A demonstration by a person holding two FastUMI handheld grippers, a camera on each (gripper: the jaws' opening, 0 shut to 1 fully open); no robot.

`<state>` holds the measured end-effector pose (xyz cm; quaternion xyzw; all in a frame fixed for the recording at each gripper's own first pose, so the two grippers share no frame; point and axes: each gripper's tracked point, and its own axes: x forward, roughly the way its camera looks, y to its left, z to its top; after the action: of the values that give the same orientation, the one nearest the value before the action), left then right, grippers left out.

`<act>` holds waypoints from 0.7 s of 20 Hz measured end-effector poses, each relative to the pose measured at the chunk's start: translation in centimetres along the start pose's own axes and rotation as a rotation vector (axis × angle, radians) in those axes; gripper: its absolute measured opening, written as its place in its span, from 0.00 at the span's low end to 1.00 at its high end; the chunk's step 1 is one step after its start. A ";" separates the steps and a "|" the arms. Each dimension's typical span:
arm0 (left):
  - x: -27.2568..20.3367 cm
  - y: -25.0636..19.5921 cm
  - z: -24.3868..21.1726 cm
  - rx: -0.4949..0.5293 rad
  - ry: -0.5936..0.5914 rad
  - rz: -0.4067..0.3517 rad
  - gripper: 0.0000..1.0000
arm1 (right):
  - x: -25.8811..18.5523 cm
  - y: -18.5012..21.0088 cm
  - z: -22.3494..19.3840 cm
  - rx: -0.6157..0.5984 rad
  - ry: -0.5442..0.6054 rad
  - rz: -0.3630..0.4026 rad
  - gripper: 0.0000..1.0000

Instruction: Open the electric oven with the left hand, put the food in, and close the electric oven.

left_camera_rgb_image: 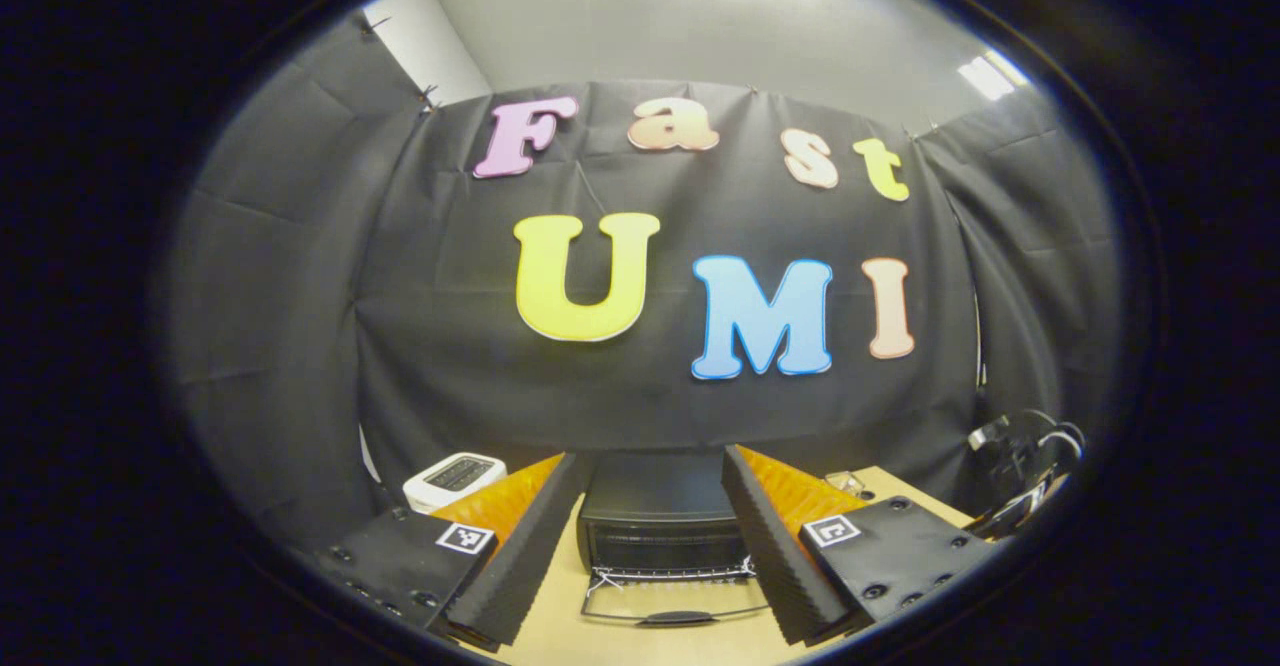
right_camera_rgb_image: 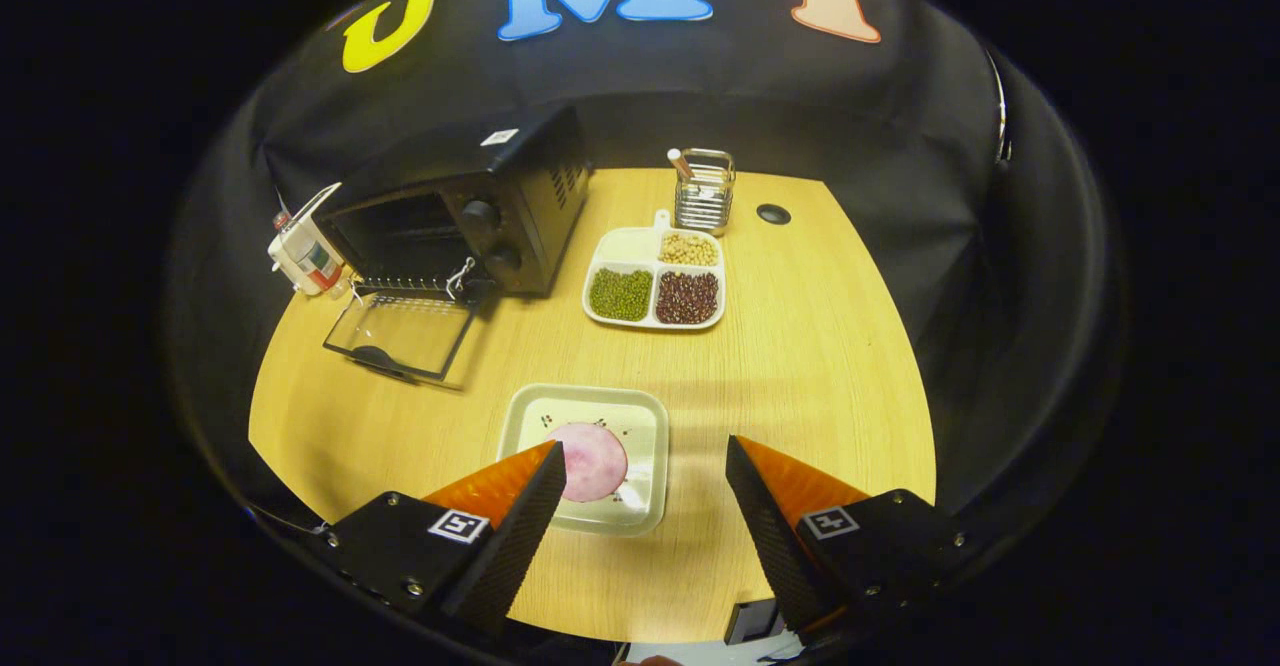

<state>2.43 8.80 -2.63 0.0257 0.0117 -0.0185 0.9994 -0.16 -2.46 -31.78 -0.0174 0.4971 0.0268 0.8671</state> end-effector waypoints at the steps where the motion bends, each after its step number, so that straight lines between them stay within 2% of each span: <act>1: -0.3 0.4 0.3 0.007 -0.008 0.007 1.00 | 0.8 -0.2 -0.5 0.013 0.022 -0.005 0.98; 5: -1.4 1.8 -1.4 0.008 0.022 0.044 1.00 | 4.0 -0.3 -2.4 0.060 0.107 0.021 0.98; 6: -1.7 2.2 -1.9 0.000 0.035 0.052 0.91 | 4.7 -0.7 -2.7 0.074 0.125 0.018 0.98; 10: -2.9 3.4 -2.7 -0.003 0.063 0.073 0.98 | 7.2 -2.2 -3.8 0.094 0.185 -0.024 0.98; 14: -3.7 4.5 -3.4 0.002 0.082 0.094 1.00 | 8.8 -2.2 -4.6 0.081 0.243 -0.041 0.84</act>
<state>-1.14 13.56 -5.74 0.0282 0.0514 0.0294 0.9978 0.43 -4.65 -41.73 0.0041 0.5986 -0.0135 0.8009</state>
